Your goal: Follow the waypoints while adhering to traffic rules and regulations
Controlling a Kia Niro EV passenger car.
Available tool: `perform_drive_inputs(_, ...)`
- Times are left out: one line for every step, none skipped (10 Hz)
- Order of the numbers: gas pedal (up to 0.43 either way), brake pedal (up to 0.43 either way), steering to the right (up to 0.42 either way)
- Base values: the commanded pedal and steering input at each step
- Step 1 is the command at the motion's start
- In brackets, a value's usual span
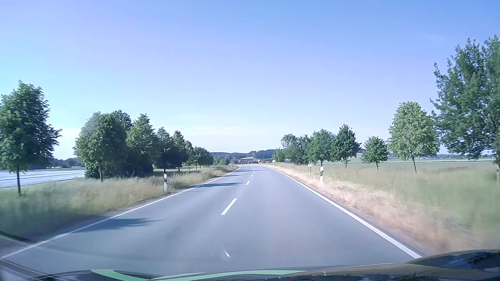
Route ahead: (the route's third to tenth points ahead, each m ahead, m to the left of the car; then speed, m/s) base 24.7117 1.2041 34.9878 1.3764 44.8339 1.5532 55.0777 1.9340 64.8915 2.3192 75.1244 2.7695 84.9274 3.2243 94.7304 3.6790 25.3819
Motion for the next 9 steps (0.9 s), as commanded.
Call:
perform_drive_inputs(0.299,0.0,-0.004)
perform_drive_inputs(0.299,0.0,-0.005)
perform_drive_inputs(0.299,0.0,-0.006)
perform_drive_inputs(0.287,0.0,-0.007)
perform_drive_inputs(0.287,0.0,-0.007)
perform_drive_inputs(0.287,0.0,-0.007)
perform_drive_inputs(0.299,0.0,-0.007)
perform_drive_inputs(0.299,0.0,-0.007)
perform_drive_inputs(0.299,0.0,-0.008)
